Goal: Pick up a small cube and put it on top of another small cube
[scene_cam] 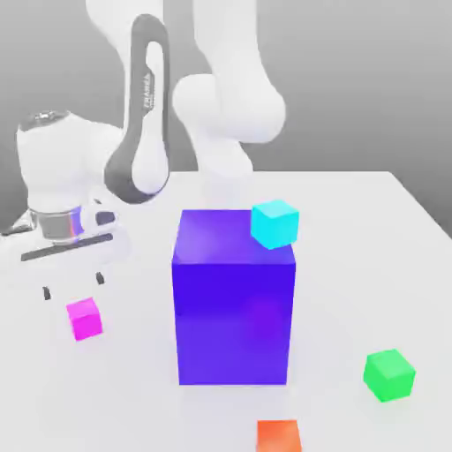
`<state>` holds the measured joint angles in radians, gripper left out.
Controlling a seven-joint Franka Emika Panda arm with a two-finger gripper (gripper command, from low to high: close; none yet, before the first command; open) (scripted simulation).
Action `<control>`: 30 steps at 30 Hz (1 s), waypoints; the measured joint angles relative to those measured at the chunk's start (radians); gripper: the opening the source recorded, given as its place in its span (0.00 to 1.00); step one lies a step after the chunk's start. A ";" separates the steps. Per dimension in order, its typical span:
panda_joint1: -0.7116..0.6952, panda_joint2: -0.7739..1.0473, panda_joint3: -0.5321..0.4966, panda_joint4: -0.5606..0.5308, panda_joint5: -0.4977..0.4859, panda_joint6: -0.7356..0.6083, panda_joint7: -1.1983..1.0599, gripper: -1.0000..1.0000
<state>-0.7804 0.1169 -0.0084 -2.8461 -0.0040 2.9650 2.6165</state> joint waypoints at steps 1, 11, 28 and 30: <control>0.001 0.036 0.000 0.006 0.000 0.029 0.001 0.50; -0.004 0.172 0.008 0.030 0.004 0.142 0.001 0.00; 0.120 -0.138 0.165 0.117 -0.020 -0.096 -0.266 0.00; 0.194 -0.144 0.191 0.155 -0.033 -0.102 -0.337 0.00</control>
<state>-0.5861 -0.0268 0.1823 -2.6911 -0.0369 2.8631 2.2798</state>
